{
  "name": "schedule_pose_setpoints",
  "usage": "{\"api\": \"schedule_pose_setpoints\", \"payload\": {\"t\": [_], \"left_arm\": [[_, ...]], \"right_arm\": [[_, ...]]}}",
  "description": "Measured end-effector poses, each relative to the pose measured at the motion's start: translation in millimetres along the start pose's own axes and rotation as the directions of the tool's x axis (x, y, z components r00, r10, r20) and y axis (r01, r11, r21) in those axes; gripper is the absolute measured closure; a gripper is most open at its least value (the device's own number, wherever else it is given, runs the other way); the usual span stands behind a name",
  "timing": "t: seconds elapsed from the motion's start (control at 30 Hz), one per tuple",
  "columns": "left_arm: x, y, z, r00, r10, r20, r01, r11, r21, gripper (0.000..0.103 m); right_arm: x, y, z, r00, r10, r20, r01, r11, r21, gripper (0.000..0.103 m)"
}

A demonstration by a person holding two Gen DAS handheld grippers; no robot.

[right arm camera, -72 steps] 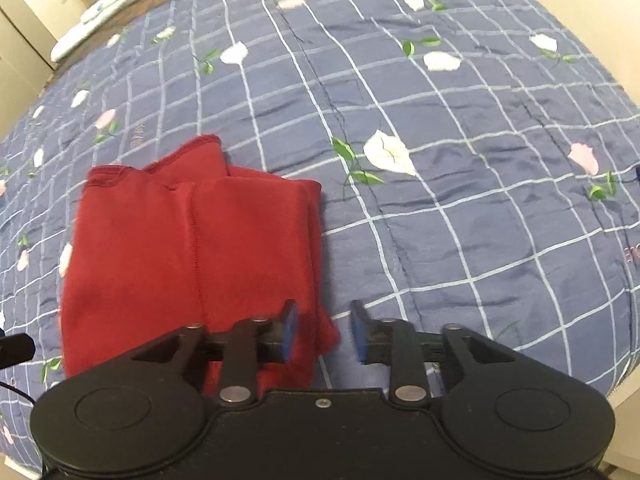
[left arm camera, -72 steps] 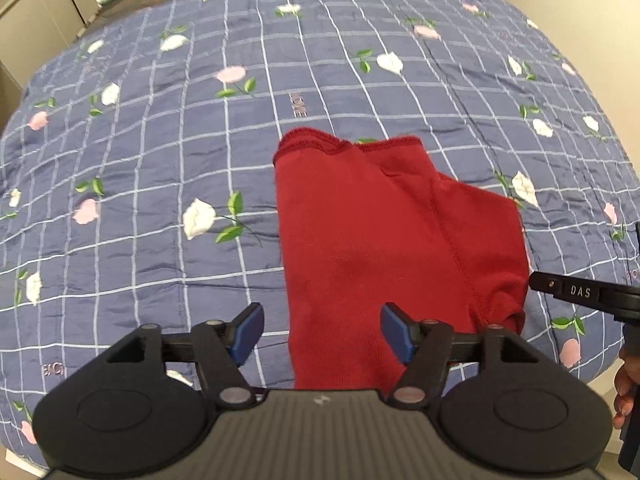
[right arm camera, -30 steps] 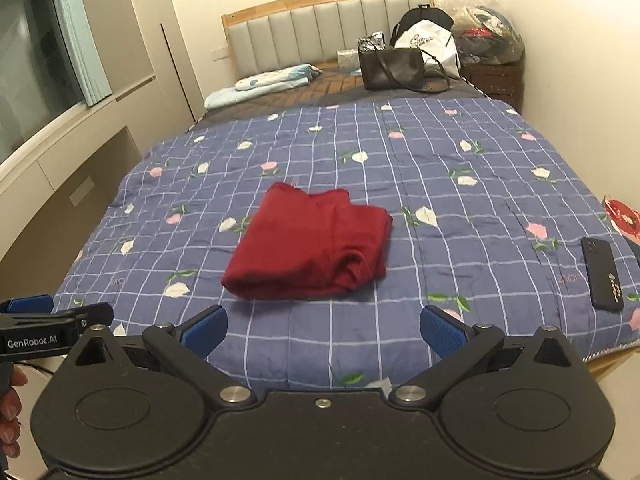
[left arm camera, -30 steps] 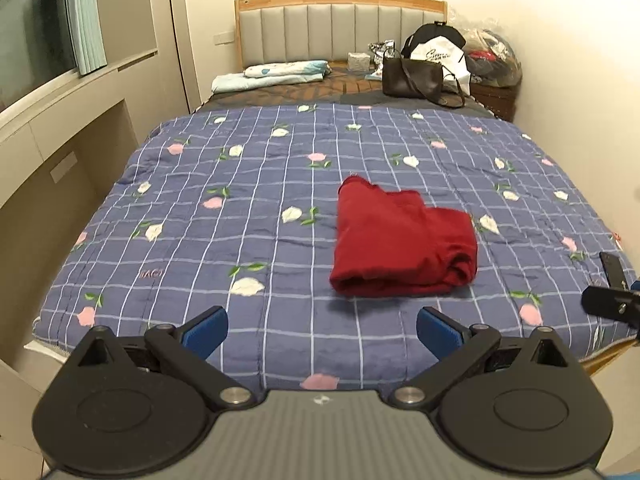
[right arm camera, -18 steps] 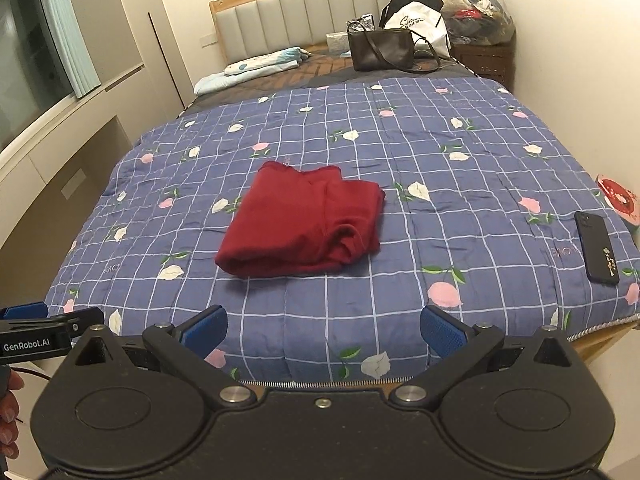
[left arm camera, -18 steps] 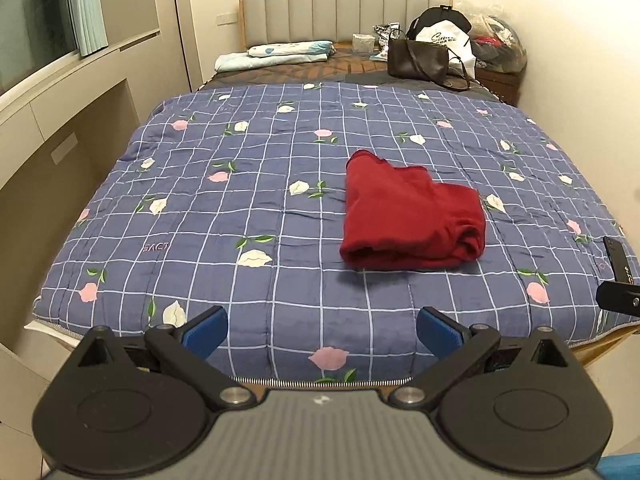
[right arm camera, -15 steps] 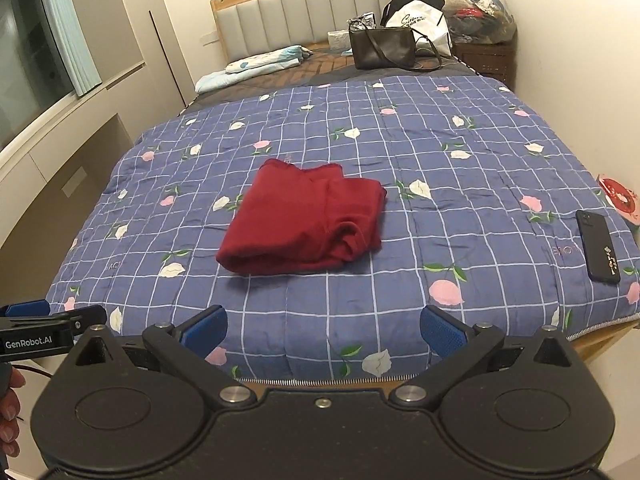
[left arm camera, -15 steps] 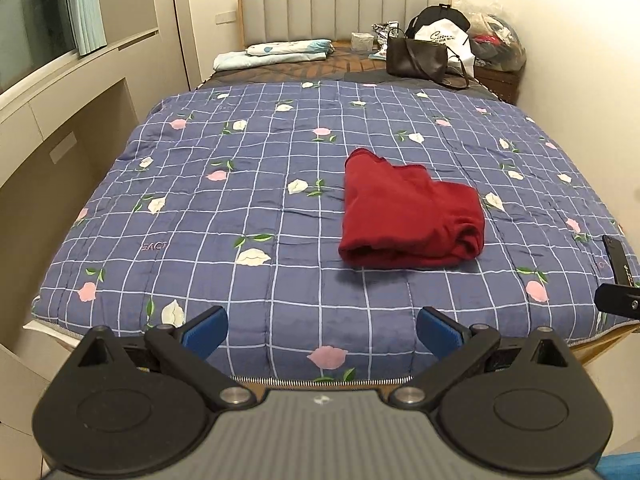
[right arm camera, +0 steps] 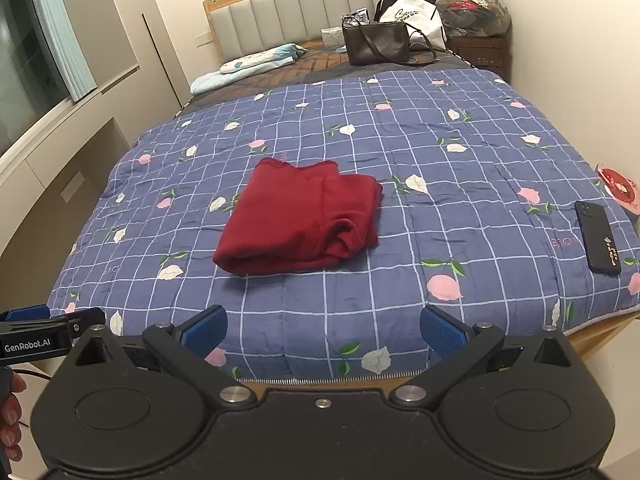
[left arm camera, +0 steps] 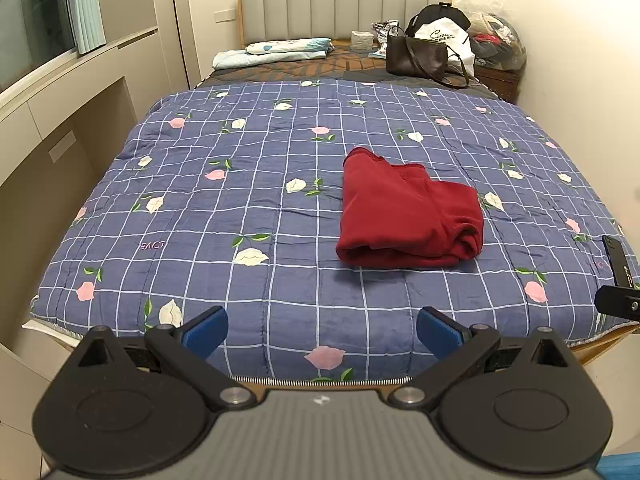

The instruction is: Fold small clothes

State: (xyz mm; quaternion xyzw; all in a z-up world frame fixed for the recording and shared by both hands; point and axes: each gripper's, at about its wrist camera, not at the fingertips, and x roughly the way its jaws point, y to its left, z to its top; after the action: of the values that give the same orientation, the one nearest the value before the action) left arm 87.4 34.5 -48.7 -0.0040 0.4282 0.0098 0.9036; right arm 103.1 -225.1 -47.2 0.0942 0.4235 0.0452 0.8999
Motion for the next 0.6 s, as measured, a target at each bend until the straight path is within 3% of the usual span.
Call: {"api": "schedule_pose_setpoints", "payload": {"t": [0.6], "left_arm": [[5.1,-2.3,3.7,1.000,0.018,-0.018,-0.018,1.000,-0.021,0.001]], "right_arm": [[5.4,-4.7,1.6,1.000,0.010,-0.013,-0.010,1.000,0.015,0.001]]}}
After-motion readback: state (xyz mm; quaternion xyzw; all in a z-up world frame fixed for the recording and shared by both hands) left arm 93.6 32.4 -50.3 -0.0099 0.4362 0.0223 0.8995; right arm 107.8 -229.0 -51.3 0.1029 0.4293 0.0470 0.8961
